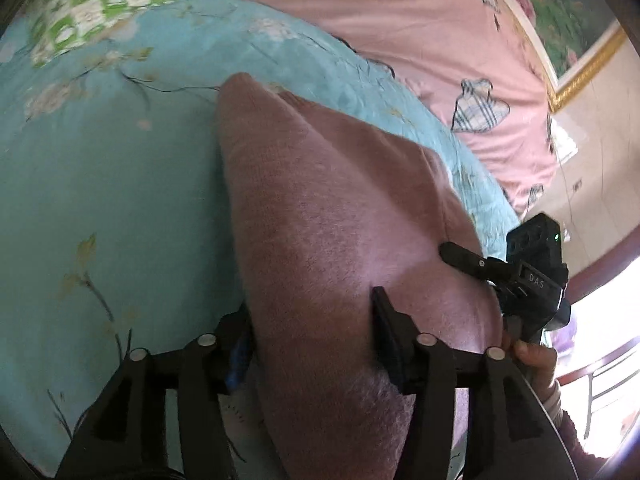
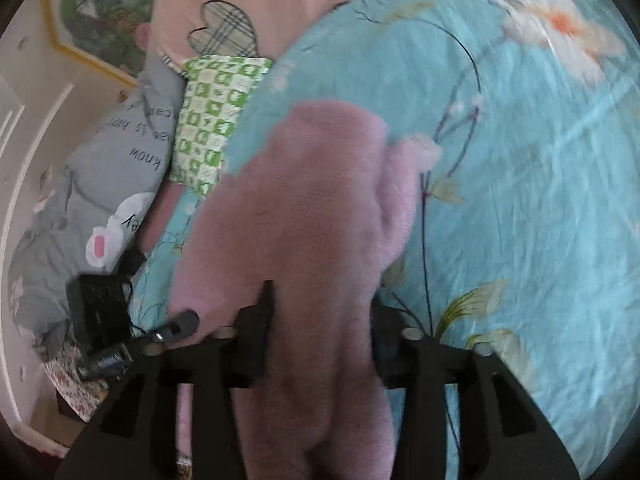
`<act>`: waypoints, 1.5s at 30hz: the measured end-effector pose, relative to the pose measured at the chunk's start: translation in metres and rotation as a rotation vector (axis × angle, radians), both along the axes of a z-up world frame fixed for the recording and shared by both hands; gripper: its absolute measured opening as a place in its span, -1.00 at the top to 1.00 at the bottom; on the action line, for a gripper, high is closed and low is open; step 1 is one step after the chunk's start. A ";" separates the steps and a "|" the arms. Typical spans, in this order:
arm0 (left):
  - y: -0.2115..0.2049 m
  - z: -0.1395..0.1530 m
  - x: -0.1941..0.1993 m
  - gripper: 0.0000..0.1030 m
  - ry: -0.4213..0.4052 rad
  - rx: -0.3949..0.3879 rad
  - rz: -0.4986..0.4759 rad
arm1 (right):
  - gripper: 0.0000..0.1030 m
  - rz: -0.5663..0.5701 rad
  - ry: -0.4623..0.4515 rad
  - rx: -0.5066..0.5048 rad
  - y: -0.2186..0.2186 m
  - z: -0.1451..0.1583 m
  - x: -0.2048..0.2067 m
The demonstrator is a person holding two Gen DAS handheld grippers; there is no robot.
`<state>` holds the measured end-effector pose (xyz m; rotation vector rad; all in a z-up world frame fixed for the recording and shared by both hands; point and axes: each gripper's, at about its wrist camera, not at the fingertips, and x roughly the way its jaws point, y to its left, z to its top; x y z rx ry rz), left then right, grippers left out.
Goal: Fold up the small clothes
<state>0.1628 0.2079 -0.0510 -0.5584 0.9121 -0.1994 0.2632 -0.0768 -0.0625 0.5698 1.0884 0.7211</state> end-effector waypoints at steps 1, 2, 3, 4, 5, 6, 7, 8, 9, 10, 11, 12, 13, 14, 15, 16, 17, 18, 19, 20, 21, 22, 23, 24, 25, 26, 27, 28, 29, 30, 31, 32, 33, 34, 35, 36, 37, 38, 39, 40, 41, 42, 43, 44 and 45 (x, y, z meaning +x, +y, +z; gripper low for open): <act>0.000 0.004 -0.005 -0.15 -0.011 0.014 0.013 | -0.06 -0.012 0.010 -0.003 -0.003 0.002 0.000; -0.001 0.007 -0.008 -0.17 -0.018 0.032 0.022 | -0.06 -0.025 0.005 -0.012 -0.007 0.008 -0.003; 0.003 0.009 -0.013 -0.17 -0.026 0.059 0.036 | -0.06 -0.038 -0.009 -0.019 -0.011 0.012 -0.005; 0.002 0.015 -0.016 -0.17 -0.034 0.093 0.054 | -0.06 -0.054 -0.025 -0.030 -0.016 0.018 -0.010; 0.000 0.021 -0.018 -0.16 -0.043 0.116 0.068 | -0.06 -0.076 -0.047 -0.041 -0.021 0.027 -0.015; -0.003 0.027 -0.020 -0.16 -0.056 0.143 0.084 | -0.06 -0.105 -0.070 -0.044 -0.028 0.035 -0.022; -0.003 0.034 -0.027 -0.16 -0.070 0.166 0.096 | -0.06 -0.128 -0.091 -0.045 -0.033 0.041 -0.030; -0.004 0.042 -0.034 -0.16 -0.091 0.187 0.103 | -0.06 -0.150 -0.120 -0.045 -0.038 0.048 -0.038; -0.006 0.050 -0.041 -0.16 -0.109 0.198 0.100 | -0.06 -0.163 -0.156 -0.044 -0.040 0.056 -0.049; -0.008 0.058 -0.045 -0.16 -0.132 0.204 0.089 | -0.06 -0.161 -0.188 -0.039 -0.038 0.064 -0.058; -0.013 0.064 -0.047 -0.16 -0.159 0.207 0.070 | -0.06 -0.152 -0.208 -0.035 -0.035 0.069 -0.066; -0.017 0.068 -0.047 -0.16 -0.178 0.207 0.052 | -0.05 -0.135 -0.228 -0.029 -0.030 0.073 -0.073; -0.021 0.071 -0.042 -0.16 -0.188 0.214 0.042 | -0.03 -0.106 -0.246 -0.028 -0.021 0.077 -0.079; -0.024 0.072 -0.038 -0.16 -0.193 0.225 0.033 | 0.01 -0.086 -0.251 -0.043 -0.014 0.079 -0.080; -0.025 0.072 -0.033 -0.16 -0.194 0.238 0.025 | 0.03 -0.065 -0.255 -0.059 -0.004 0.080 -0.078; -0.024 0.072 -0.026 -0.16 -0.190 0.254 0.019 | 0.04 -0.052 -0.258 -0.079 0.005 0.081 -0.074; -0.025 0.072 -0.015 -0.15 -0.182 0.252 0.012 | 0.05 -0.042 -0.264 -0.109 0.015 0.081 -0.066; -0.026 0.071 -0.002 -0.15 -0.173 0.230 -0.009 | 0.05 -0.038 -0.264 -0.123 0.019 0.080 -0.061; -0.025 0.068 0.009 -0.15 -0.163 0.196 -0.034 | 0.05 -0.034 -0.256 -0.129 0.025 0.080 -0.052; -0.023 0.065 0.022 -0.15 -0.148 0.165 -0.058 | 0.05 -0.025 -0.239 -0.127 0.029 0.078 -0.042; -0.022 0.059 0.037 -0.15 -0.120 0.158 -0.073 | 0.05 -0.017 -0.222 -0.127 0.033 0.076 -0.031; -0.020 0.053 0.049 -0.15 -0.084 0.180 -0.056 | 0.05 -0.011 -0.211 -0.136 0.039 0.074 -0.021; -0.017 0.045 0.061 -0.11 -0.042 0.204 -0.037 | 0.04 0.001 -0.198 -0.157 0.045 0.070 -0.008; -0.015 0.039 0.068 -0.06 -0.009 0.208 -0.032 | 0.05 0.002 -0.180 -0.186 0.048 0.065 0.003; -0.010 0.025 0.083 -0.02 0.051 0.200 -0.032 | 0.05 -0.018 -0.163 -0.218 0.049 0.057 0.015; -0.006 0.016 0.091 0.08 0.087 0.197 -0.025 | 0.09 -0.021 -0.149 -0.240 0.050 0.051 0.023; -0.003 0.006 0.099 0.13 0.109 0.190 -0.020 | 0.16 -0.025 -0.130 -0.272 0.051 0.043 0.033; -0.001 0.001 0.103 0.15 0.105 0.188 -0.021 | 0.19 -0.040 -0.128 -0.311 0.050 0.035 0.042; -0.003 -0.001 0.107 0.20 0.092 0.217 -0.018 | 0.19 -0.044 -0.144 -0.339 0.051 0.032 0.046; -0.007 -0.001 0.109 0.20 0.089 0.254 -0.022 | 0.19 -0.047 -0.159 -0.348 0.051 0.029 0.050; -0.011 0.002 0.109 0.20 0.089 0.287 -0.024 | 0.19 -0.056 -0.153 -0.338 0.049 0.028 0.053; -0.013 0.006 0.107 0.20 0.080 0.298 -0.021 | 0.19 -0.067 -0.142 -0.321 0.046 0.029 0.055; -0.014 0.010 0.103 0.24 0.067 0.298 -0.017 | 0.19 -0.075 -0.142 -0.312 0.042 0.032 0.053; -0.013 0.016 0.095 0.24 0.054 0.289 -0.012 | 0.19 -0.079 -0.148 -0.301 0.038 0.038 0.048; -0.012 0.021 0.085 0.24 0.039 0.271 -0.008 | 0.16 -0.082 -0.155 -0.287 0.034 0.044 0.041; -0.012 0.028 0.071 0.24 0.016 0.244 -0.007 | 0.15 -0.090 -0.168 -0.268 0.028 0.052 0.030; -0.012 0.034 0.061 0.24 0.000 0.229 -0.006 | 0.15 -0.092 -0.184 -0.252 0.023 0.058 0.020; -0.014 0.041 0.045 0.24 -0.022 0.215 -0.004 | 0.15 -0.086 -0.204 -0.233 0.020 0.066 0.007; -0.016 0.047 0.032 0.24 -0.041 0.202 -0.007 | 0.15 -0.076 -0.225 -0.222 0.018 0.074 -0.007; -0.019 0.055 0.012 0.24 -0.075 0.174 -0.018 | 0.15 -0.069 -0.247 -0.216 0.013 0.080 -0.024; -0.023 0.060 -0.001 0.24 -0.097 0.157 -0.026 | 0.15 -0.066 -0.259 -0.214 0.010 0.083 -0.036; -0.026 0.064 -0.015 0.25 -0.121 0.145 -0.028 | 0.15 -0.062 -0.271 -0.211 0.007 0.086 -0.050; -0.031 0.069 -0.035 0.26 -0.164 0.124 -0.033 | 0.15 -0.061 -0.279 -0.207 0.004 0.087 -0.062; -0.035 0.071 -0.046 0.26 -0.186 0.101 -0.043 | 0.15 -0.061 -0.285 -0.202 0.001 0.087 -0.074; -0.039 0.072 -0.056 0.26 -0.197 0.078 -0.054 | 0.15 -0.061 -0.287 -0.201 -0.004 0.085 -0.086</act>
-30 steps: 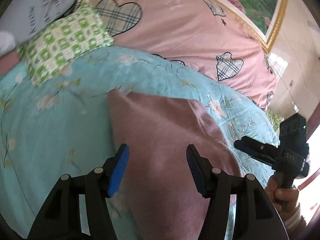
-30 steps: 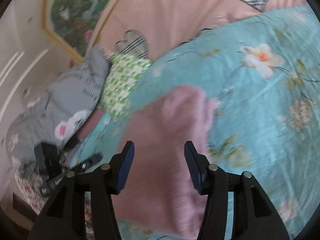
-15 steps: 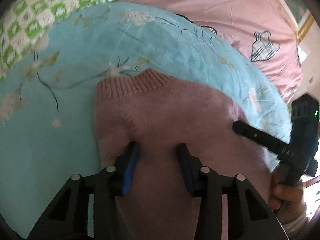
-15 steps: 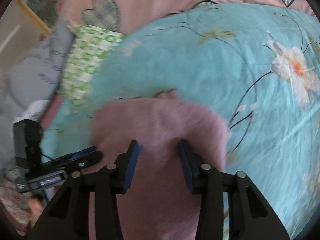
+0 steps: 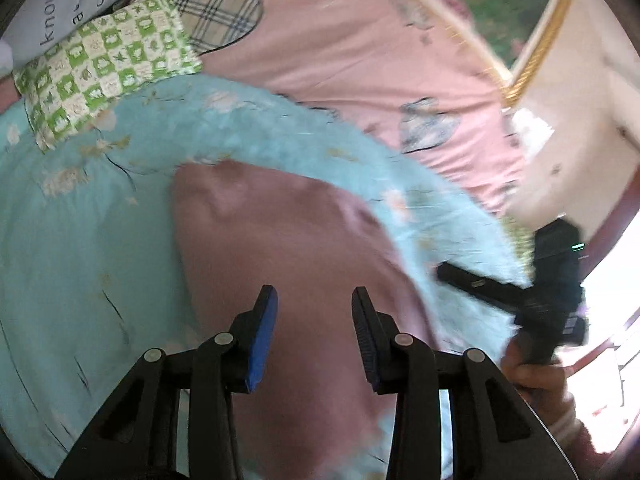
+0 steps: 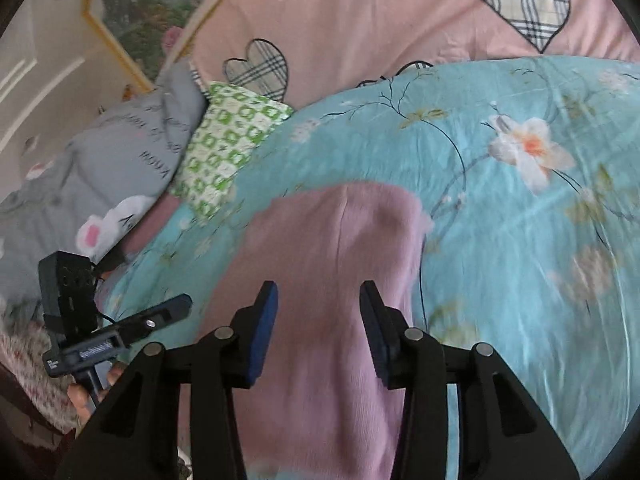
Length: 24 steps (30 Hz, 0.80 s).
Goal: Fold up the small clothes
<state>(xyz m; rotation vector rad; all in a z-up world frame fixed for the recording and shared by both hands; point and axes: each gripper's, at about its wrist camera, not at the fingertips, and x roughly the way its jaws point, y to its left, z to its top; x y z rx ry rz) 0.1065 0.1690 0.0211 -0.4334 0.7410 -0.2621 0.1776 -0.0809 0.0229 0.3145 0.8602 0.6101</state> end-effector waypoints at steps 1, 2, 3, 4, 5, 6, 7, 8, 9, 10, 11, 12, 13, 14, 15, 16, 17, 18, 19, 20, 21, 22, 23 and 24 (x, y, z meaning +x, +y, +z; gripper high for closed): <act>-0.006 -0.001 -0.011 0.26 -0.009 -0.013 -0.023 | 0.15 0.003 -0.003 -0.007 -0.002 -0.002 -0.010; -0.010 -0.002 -0.018 0.26 -0.013 -0.014 -0.035 | 0.15 0.003 0.000 -0.020 -0.003 -0.006 -0.019; -0.014 -0.006 -0.023 0.26 -0.010 -0.006 -0.042 | 0.15 0.005 0.009 -0.029 0.000 -0.009 -0.022; -0.018 -0.011 -0.028 0.26 0.004 0.011 -0.049 | 0.15 0.017 0.023 -0.031 0.000 -0.014 -0.028; -0.021 -0.019 -0.031 0.27 0.031 0.024 -0.060 | 0.15 0.025 0.033 -0.030 0.001 -0.019 -0.032; -0.022 -0.026 -0.034 0.27 0.056 0.031 -0.065 | 0.15 0.026 0.042 -0.036 0.001 -0.024 -0.035; -0.022 -0.034 -0.037 0.27 0.077 0.031 -0.068 | 0.15 0.028 0.054 -0.045 0.002 -0.029 -0.037; -0.021 -0.040 -0.040 0.27 0.088 0.034 -0.068 | 0.15 0.032 0.069 -0.061 0.002 -0.036 -0.040; -0.021 -0.046 -0.042 0.27 0.095 0.041 -0.067 | 0.15 0.029 0.074 -0.074 0.002 -0.040 -0.041; -0.019 -0.056 -0.044 0.27 0.113 0.044 -0.060 | 0.20 0.021 0.083 -0.103 0.001 -0.046 -0.042; -0.018 -0.063 -0.044 0.27 0.126 0.034 -0.058 | 0.29 0.009 0.096 -0.143 0.000 -0.053 -0.042; -0.016 -0.070 -0.045 0.25 0.131 0.025 -0.060 | 0.46 -0.002 0.098 -0.173 -0.002 -0.059 -0.042; -0.015 -0.078 -0.045 0.25 0.118 0.036 -0.050 | 0.49 -0.011 0.093 -0.181 -0.004 -0.062 -0.042; -0.014 -0.081 -0.045 0.27 0.118 0.037 -0.040 | 0.52 -0.018 0.090 -0.174 -0.007 -0.063 -0.042; -0.012 -0.083 -0.044 0.27 0.120 0.021 -0.035 | 0.53 -0.025 0.095 -0.168 -0.009 -0.064 -0.042; -0.011 -0.083 -0.044 0.26 0.120 0.007 -0.030 | 0.57 -0.029 0.094 -0.172 -0.010 -0.064 -0.042; -0.011 -0.082 -0.045 0.26 0.122 0.017 -0.030 | 0.58 -0.035 0.091 -0.183 -0.010 -0.064 -0.043; -0.013 -0.082 -0.047 0.26 0.120 0.042 -0.032 | 0.58 -0.037 0.084 -0.198 -0.010 -0.063 -0.045; -0.016 -0.081 -0.048 0.26 0.114 0.077 -0.033 | 0.58 -0.038 0.075 -0.216 -0.010 -0.063 -0.047; -0.019 -0.081 -0.048 0.26 0.112 0.101 -0.033 | 0.58 -0.037 0.066 -0.236 -0.009 -0.063 -0.049; -0.021 -0.080 -0.049 0.25 0.114 0.123 -0.029 | 0.58 -0.032 0.053 -0.247 -0.009 -0.064 -0.051; -0.024 -0.078 -0.051 0.25 0.121 0.149 -0.020 | 0.58 -0.031 0.051 -0.241 -0.010 -0.065 -0.051; -0.026 -0.073 -0.055 0.24 0.119 0.169 -0.012 | 0.58 -0.040 0.054 -0.230 -0.014 -0.064 -0.053; -0.027 -0.069 -0.059 0.19 0.113 0.181 -0.006 | 0.58 -0.054 0.053 -0.236 -0.016 -0.063 -0.054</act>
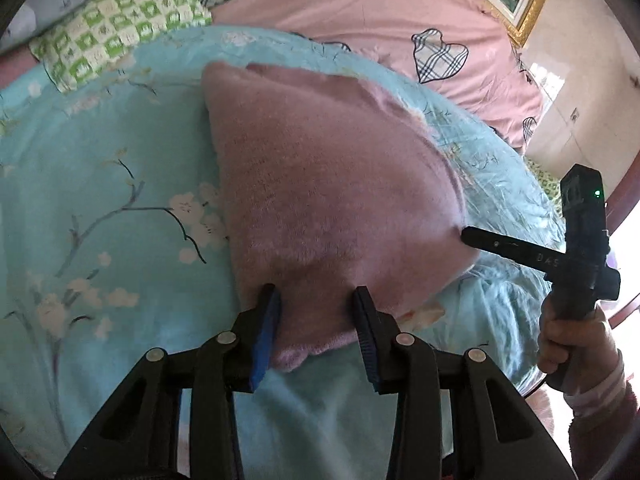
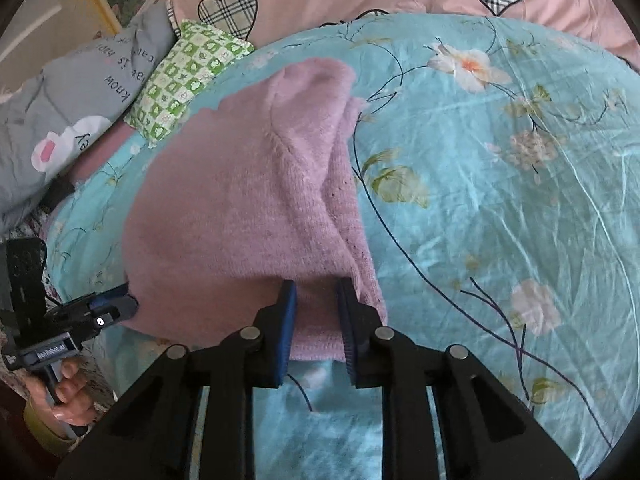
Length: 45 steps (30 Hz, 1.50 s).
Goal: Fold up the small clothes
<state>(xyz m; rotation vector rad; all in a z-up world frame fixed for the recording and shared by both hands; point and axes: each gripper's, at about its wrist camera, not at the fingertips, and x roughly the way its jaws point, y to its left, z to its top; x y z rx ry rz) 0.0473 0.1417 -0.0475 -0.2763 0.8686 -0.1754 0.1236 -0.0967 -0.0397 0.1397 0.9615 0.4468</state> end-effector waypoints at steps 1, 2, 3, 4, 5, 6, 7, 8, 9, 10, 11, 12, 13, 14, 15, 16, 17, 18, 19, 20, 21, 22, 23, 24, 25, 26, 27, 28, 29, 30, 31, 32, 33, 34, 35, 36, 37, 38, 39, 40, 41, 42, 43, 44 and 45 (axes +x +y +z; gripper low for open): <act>-0.004 0.005 -0.006 0.15 -0.007 0.027 0.010 | 0.56 -0.033 -0.005 -0.047 -0.003 0.002 -0.003; -0.006 0.008 -0.011 0.07 -0.012 0.041 0.015 | 0.25 -0.062 0.002 -0.072 -0.008 0.004 -0.007; -0.008 0.010 -0.016 0.05 -0.020 0.044 0.019 | 0.18 -0.070 0.002 -0.030 -0.014 0.007 -0.013; -0.010 0.013 -0.022 0.02 -0.034 0.042 0.025 | 0.18 -0.068 -0.009 0.026 -0.019 0.011 -0.019; -0.011 0.014 -0.027 -0.06 -0.043 0.037 0.035 | 0.18 -0.066 -0.032 0.077 -0.025 0.018 -0.028; -0.011 0.016 -0.031 -0.15 -0.050 0.027 0.048 | 0.18 -0.066 -0.057 0.089 -0.028 0.024 -0.037; -0.013 0.018 -0.036 -0.17 -0.059 0.013 0.062 | 0.18 -0.064 -0.085 0.090 -0.029 0.031 -0.045; -0.015 0.019 -0.038 -0.18 -0.062 0.011 0.066 | 0.18 -0.059 -0.102 0.097 -0.029 0.035 -0.051; -0.018 0.020 -0.041 -0.22 -0.064 0.019 0.069 | 0.18 -0.052 -0.118 0.112 -0.029 0.039 -0.058; -0.021 0.022 -0.044 -0.24 -0.065 0.038 0.075 | 0.17 -0.044 -0.128 0.126 -0.029 0.042 -0.063; -0.023 0.023 -0.046 -0.26 -0.069 0.051 0.075 | 0.16 -0.040 -0.135 0.137 -0.029 0.044 -0.068; -0.026 0.024 -0.048 -0.26 -0.078 0.063 0.076 | 0.13 -0.041 -0.139 0.143 -0.028 0.045 -0.073; -0.027 0.026 -0.052 -0.27 -0.085 0.071 0.080 | 0.11 -0.039 -0.143 0.150 -0.028 0.045 -0.077; -0.028 0.026 -0.054 -0.30 -0.087 0.071 0.083 | 0.08 -0.036 -0.145 0.156 -0.027 0.045 -0.079; -0.028 0.026 -0.055 -0.33 -0.086 0.066 0.084 | 0.06 -0.031 -0.146 0.158 -0.027 0.044 -0.082; -0.027 0.026 -0.058 -0.34 -0.082 0.056 0.091 | 0.06 -0.028 -0.147 0.159 -0.026 0.043 -0.084; -0.025 0.025 -0.061 -0.35 -0.081 0.051 0.096 | 0.05 -0.028 -0.149 0.163 -0.025 0.042 -0.087; -0.025 0.024 -0.063 -0.38 -0.079 0.046 0.102 | 0.04 -0.029 -0.150 0.165 -0.025 0.040 -0.088; -0.024 0.023 -0.067 -0.40 -0.077 0.046 0.109 | 0.04 -0.029 -0.150 0.166 -0.023 0.039 -0.091; -0.023 0.022 -0.069 -0.40 -0.076 0.051 0.116 | 0.03 -0.025 -0.148 0.167 -0.022 0.037 -0.093; -0.022 0.022 -0.072 -0.41 -0.076 0.056 0.122 | 0.01 -0.021 -0.144 0.166 -0.021 0.035 -0.095; -0.022 0.020 -0.076 -0.42 -0.075 0.066 0.129 | -0.01 -0.017 -0.144 0.160 -0.019 0.033 -0.097; -0.021 0.020 -0.078 -0.44 -0.075 0.076 0.131 | -0.05 -0.009 -0.146 0.151 -0.017 0.032 -0.100; -0.021 0.020 -0.079 -0.47 -0.075 0.090 0.133 | -0.08 -0.001 -0.147 0.146 -0.014 0.030 -0.102; -0.022 0.020 -0.083 -0.49 -0.079 0.118 0.141 | -0.10 0.005 -0.148 0.139 -0.012 0.029 -0.104; -0.023 0.020 -0.085 -0.57 -0.083 0.136 0.148 | -0.13 0.012 -0.150 0.129 -0.010 0.028 -0.107; -0.025 0.020 -0.089 -0.61 -0.090 0.165 0.160 | -0.17 0.020 -0.154 0.120 -0.007 0.026 -0.110; -0.024 0.020 -0.090 -0.61 -0.095 0.180 0.165 | -0.19 0.027 -0.157 0.112 -0.005 0.025 -0.111; -0.025 0.020 -0.093 -0.62 -0.101 0.203 0.168 | -0.22 0.032 -0.160 0.103 -0.004 0.024 -0.113; -0.025 0.019 -0.094 -0.64 -0.102 0.218 0.166 | -0.24 0.034 -0.165 0.093 -0.002 0.023 -0.115; -0.026 0.018 -0.094 -0.64 -0.097 0.235 0.165 | -0.26 0.036 -0.169 0.084 -0.001 0.023 -0.115; -0.025 0.017 -0.095 -0.64 -0.092 0.238 0.166 | -0.31 0.037 -0.174 0.069 0.000 0.023 -0.116; -0.024 0.016 -0.095 -0.64 -0.087 0.237 0.166 | -0.39 0.036 -0.175 0.059 0.001 0.022 -0.117; -0.023 0.015 -0.095 -0.64 -0.080 0.236 0.167 | -0.41 0.036 -0.177 0.052 0.002 0.022 -0.117; -0.022 0.014 -0.095 -0.64 -0.077 0.237 0.167 | -0.45 0.038 -0.181 0.047 0.002 0.022 -0.118; -0.022 0.013 -0.095 -0.64 -0.075 0.241 0.165 | -0.49 0.039 -0.185 0.040 0.003 0.023 -0.118; -0.023 0.013 -0.096 -0.64 -0.076 0.252 0.166 | -0.53 0.041 -0.190 0.035 0.005 0.023 -0.120; -0.023 0.013 -0.096 -0.64 -0.078 0.256 0.165 | -0.59 0.047 -0.195 0.028 0.006 0.023 -0.121; -0.024 0.013 -0.096 -0.65 -0.080 0.258 0.163 | -0.64 0.051 -0.199 0.021 0.008 0.023 -0.123; -0.025 0.013 -0.095 -0.65 -0.081 0.263 0.163 | -0.66 0.057 -0.205 0.012 0.010 0.023 -0.124; -0.025 0.014 -0.094 -0.65 -0.082 0.268 0.166 | -0.68 0.069 -0.210 0.000 0.012 0.023 -0.125; -0.026 0.015 -0.094 -0.65 -0.084 0.271 0.165 | -0.70 0.080 -0.214 -0.014 0.015 0.023 -0.126; -0.026 0.017 -0.093 -0.65 -0.088 0.276 0.159 | -0.70 0.091 -0.214 -0.026 0.017 0.023 -0.126; -0.027 0.018 -0.092 -0.65 -0.089 0.280 0.155 | -0.70 0.102 -0.213 -0.036 0.019 0.023 -0.126; -0.027 0.020 -0.090 -0.65 -0.089 0.286 0.154 | -0.70 0.112 -0.216 -0.048 0.021 0.025 -0.125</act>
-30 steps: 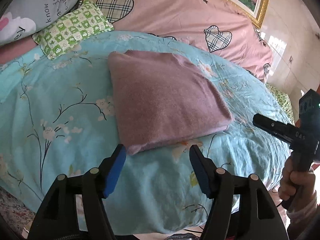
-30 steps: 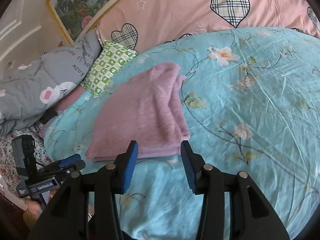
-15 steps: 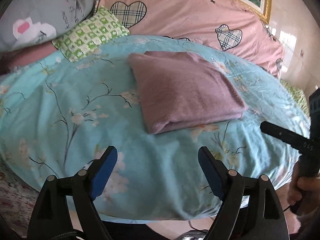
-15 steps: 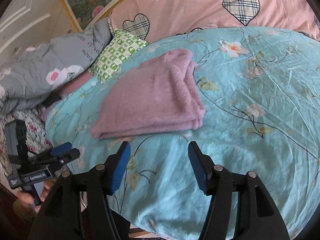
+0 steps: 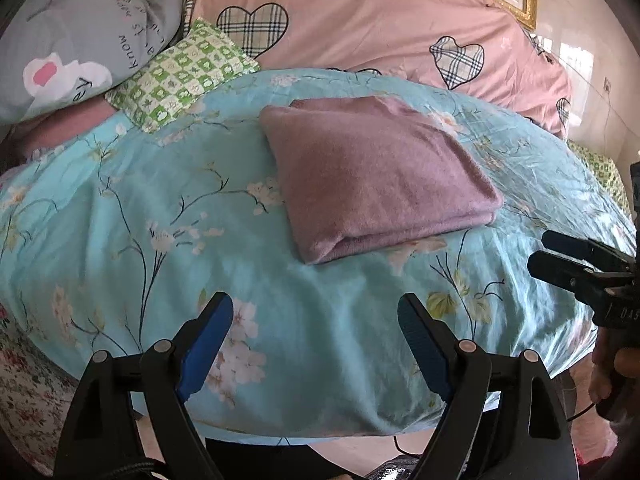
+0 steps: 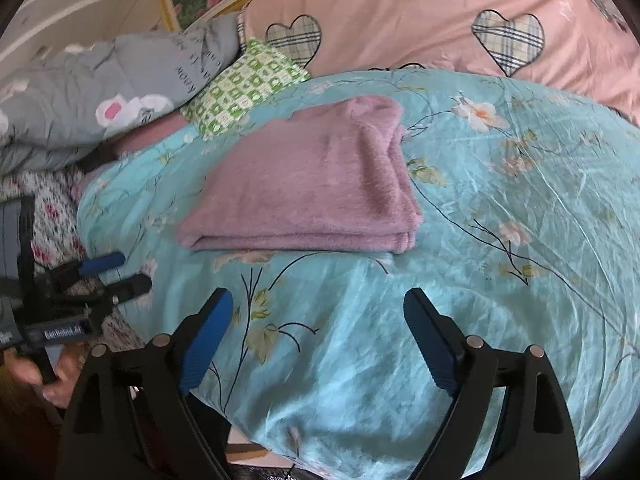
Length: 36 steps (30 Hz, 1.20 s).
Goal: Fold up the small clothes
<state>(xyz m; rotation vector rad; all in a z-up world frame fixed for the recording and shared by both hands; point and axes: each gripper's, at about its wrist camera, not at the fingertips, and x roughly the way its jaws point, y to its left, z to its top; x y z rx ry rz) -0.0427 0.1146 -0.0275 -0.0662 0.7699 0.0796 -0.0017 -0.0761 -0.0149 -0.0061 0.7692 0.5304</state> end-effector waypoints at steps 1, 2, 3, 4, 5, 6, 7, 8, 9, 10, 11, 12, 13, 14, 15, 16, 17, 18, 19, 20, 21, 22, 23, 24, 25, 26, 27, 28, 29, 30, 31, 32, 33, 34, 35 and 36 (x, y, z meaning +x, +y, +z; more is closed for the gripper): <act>0.000 0.001 0.002 -0.65 0.001 0.004 0.000 | -0.71 0.005 -0.004 -0.008 0.001 0.002 0.000; 0.000 0.003 0.004 -0.65 0.006 0.016 0.002 | -0.72 0.012 -0.011 -0.019 0.003 0.004 0.000; 0.000 0.004 0.005 -0.65 0.007 0.025 0.003 | -0.74 0.018 -0.018 -0.029 0.004 0.006 0.001; -0.001 0.006 0.007 -0.65 0.007 0.036 0.005 | -0.76 0.025 -0.024 -0.037 0.005 0.009 0.002; -0.001 0.007 0.008 -0.65 0.009 0.045 0.006 | -0.80 0.032 -0.027 -0.040 0.006 0.011 0.002; -0.002 0.007 0.010 -0.68 0.011 0.051 0.004 | -0.85 0.043 -0.033 -0.043 0.007 0.013 0.002; -0.002 0.007 0.013 -0.69 0.019 0.054 -0.003 | -0.87 0.053 -0.039 -0.047 0.008 0.015 0.003; -0.002 0.007 0.016 -0.69 0.027 0.061 -0.004 | -0.90 0.060 -0.048 -0.057 0.010 0.016 0.003; -0.002 0.006 0.018 -0.69 0.035 0.068 0.000 | -0.91 0.066 -0.057 -0.070 0.012 0.017 0.004; -0.002 0.006 0.020 -0.69 0.041 0.072 0.001 | -0.91 0.070 -0.062 -0.083 0.014 0.018 0.005; -0.002 0.005 0.024 -0.70 0.054 0.085 0.006 | -0.92 0.074 -0.068 -0.098 0.017 0.019 0.007; -0.002 0.005 0.028 -0.70 0.068 0.100 0.015 | -0.92 0.078 -0.070 -0.109 0.019 0.019 0.008; -0.002 0.004 0.030 -0.70 0.075 0.108 0.020 | -0.92 0.081 -0.071 -0.115 0.022 0.018 0.009; -0.001 0.004 0.033 -0.70 0.084 0.115 0.028 | -0.92 0.086 -0.069 -0.118 0.023 0.018 0.011; 0.000 0.003 0.035 -0.70 0.095 0.122 0.037 | -0.93 0.089 -0.066 -0.117 0.025 0.017 0.013; 0.001 0.003 0.036 -0.70 0.099 0.121 0.041 | -0.93 0.094 -0.060 -0.117 0.026 0.016 0.015; 0.003 0.002 0.039 -0.70 0.107 0.120 0.044 | -0.93 0.099 -0.054 -0.118 0.027 0.015 0.017; 0.004 0.001 0.040 -0.70 0.115 0.121 0.049 | -0.93 0.102 -0.049 -0.120 0.029 0.013 0.018; 0.006 0.000 0.043 -0.70 0.124 0.123 0.054 | -0.93 0.103 -0.046 -0.120 0.030 0.012 0.020; 0.007 -0.001 0.045 -0.71 0.129 0.127 0.058 | -0.93 0.105 -0.041 -0.118 0.031 0.012 0.022; 0.008 -0.001 0.046 -0.71 0.134 0.131 0.061 | -0.93 0.106 -0.034 -0.117 0.032 0.011 0.024; 0.010 -0.001 0.049 -0.71 0.139 0.135 0.065 | -0.93 0.105 -0.029 -0.114 0.033 0.011 0.026; 0.011 -0.001 0.050 -0.71 0.140 0.137 0.068 | -0.93 0.105 -0.026 -0.109 0.033 0.010 0.027; 0.012 -0.001 0.051 -0.71 0.141 0.140 0.072 | -0.93 0.106 -0.021 -0.100 0.033 0.011 0.029; 0.012 -0.001 0.053 -0.71 0.146 0.142 0.075 | -0.93 0.105 -0.016 -0.094 0.033 0.011 0.031; 0.013 -0.001 0.054 -0.72 0.147 0.143 0.076 | -0.93 0.103 -0.012 -0.091 0.033 0.011 0.033; 0.013 -0.001 0.054 -0.72 0.148 0.143 0.078 | -0.93 0.100 -0.008 -0.089 0.034 0.011 0.035; 0.013 0.000 0.056 -0.72 0.149 0.145 0.079 | -0.93 0.098 -0.007 -0.089 0.034 0.012 0.036; 0.013 0.000 0.056 -0.72 0.148 0.145 0.080 | -0.93 0.097 -0.006 -0.088 0.035 0.012 0.037; 0.012 0.001 0.057 -0.73 0.147 0.145 0.081 | -0.93 0.098 -0.006 -0.088 0.035 0.013 0.039; 0.013 0.002 0.058 -0.73 0.145 0.144 0.083 | -0.93 0.099 -0.005 -0.087 0.035 0.013 0.040; 0.013 0.003 0.059 -0.74 0.143 0.143 0.083 | -0.93 0.099 -0.005 -0.088 0.036 0.014 0.041; 0.013 0.003 0.059 -0.74 0.143 0.142 0.083 | -0.93 0.100 -0.005 -0.090 0.036 0.014 0.042; 0.013 0.003 0.060 -0.74 0.142 0.141 0.081 | -0.93 0.102 -0.006 -0.091 0.037 0.014 0.043; 0.013 0.004 0.061 -0.75 0.142 0.142 0.082 | -0.93 0.106 -0.005 -0.092 0.038 0.015 0.044; 0.012 0.004 0.062 -0.75 0.143 0.143 0.082 | -0.93 0.107 -0.004 -0.094 0.038 0.015 0.046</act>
